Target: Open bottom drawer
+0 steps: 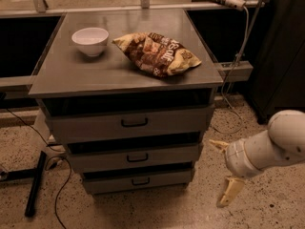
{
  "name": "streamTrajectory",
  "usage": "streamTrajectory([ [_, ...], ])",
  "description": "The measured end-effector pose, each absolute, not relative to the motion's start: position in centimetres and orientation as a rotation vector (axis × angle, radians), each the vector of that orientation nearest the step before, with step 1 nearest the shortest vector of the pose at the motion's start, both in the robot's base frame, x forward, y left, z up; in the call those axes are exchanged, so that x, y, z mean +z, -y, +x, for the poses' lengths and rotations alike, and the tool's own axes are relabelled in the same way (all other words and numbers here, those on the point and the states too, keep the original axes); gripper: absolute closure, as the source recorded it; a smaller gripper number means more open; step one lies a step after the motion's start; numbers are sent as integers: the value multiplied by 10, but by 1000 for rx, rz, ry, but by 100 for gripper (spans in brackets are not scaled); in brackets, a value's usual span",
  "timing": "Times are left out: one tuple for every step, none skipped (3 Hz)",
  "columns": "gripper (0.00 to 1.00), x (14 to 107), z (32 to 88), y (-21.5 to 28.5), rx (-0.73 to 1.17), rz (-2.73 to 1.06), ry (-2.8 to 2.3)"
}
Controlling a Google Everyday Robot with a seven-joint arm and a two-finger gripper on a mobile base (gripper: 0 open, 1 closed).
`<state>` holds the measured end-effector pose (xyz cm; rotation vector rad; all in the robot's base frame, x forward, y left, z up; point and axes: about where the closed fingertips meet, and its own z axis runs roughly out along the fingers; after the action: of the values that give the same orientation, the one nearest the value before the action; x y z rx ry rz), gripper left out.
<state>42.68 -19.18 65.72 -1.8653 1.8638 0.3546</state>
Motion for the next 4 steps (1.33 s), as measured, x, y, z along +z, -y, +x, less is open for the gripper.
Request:
streamTrajectory([
  [0, 616, 437, 184, 358, -1825, -1772],
  [0, 578, 453, 183, 339, -1754, -1739],
  [0, 542, 470, 184, 345, -1705, -1765],
  [0, 542, 470, 184, 345, -1705, -1765],
])
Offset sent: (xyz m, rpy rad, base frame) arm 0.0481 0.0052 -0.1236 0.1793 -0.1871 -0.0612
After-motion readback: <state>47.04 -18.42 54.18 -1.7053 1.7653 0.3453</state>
